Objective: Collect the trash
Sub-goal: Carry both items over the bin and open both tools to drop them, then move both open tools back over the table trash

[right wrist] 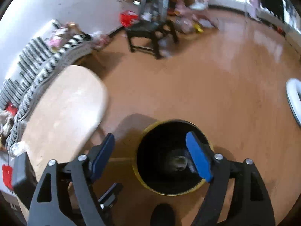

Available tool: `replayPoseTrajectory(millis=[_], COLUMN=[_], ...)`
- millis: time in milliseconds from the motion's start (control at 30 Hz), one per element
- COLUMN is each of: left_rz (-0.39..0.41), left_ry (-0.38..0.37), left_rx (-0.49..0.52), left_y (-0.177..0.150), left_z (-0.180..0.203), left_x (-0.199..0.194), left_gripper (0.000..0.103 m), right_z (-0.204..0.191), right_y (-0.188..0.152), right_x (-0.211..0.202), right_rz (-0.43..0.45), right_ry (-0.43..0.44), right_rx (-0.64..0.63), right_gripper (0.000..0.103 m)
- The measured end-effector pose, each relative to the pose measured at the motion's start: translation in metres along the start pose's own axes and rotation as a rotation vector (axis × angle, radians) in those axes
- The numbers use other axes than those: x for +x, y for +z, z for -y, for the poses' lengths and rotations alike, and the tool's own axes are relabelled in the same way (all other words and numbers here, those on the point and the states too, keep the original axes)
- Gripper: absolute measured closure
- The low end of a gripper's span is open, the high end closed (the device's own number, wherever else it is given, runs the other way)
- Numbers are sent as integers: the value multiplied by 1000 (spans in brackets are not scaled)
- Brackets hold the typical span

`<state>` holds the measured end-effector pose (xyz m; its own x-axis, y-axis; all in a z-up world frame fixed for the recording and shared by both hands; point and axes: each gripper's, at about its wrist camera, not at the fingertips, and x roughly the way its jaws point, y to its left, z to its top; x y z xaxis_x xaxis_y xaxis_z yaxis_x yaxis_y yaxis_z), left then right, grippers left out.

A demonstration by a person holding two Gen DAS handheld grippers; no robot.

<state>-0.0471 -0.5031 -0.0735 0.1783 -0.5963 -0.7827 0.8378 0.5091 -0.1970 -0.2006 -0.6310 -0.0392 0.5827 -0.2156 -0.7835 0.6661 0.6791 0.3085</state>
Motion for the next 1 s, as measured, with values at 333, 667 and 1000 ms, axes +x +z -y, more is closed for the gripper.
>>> replayPoseTrajectory(millis=[333, 667, 1000], left_rz=[196, 185, 105], left_ry=[342, 587, 627], left_rx=[-136, -462, -660], left_y=[-72, -218, -284], left_z=[-149, -304, -367], left_x=[-203, -347, -365], left_gripper=[7, 7, 7], right_z=[-217, -391, -452], right_y=[-39, -114, -154], right_x=[-52, -53, -23], right_rz=[49, -29, -100], right_ry=[296, 448, 427], right_rx=[-347, -567, -676], right_gripper=[12, 12, 12])
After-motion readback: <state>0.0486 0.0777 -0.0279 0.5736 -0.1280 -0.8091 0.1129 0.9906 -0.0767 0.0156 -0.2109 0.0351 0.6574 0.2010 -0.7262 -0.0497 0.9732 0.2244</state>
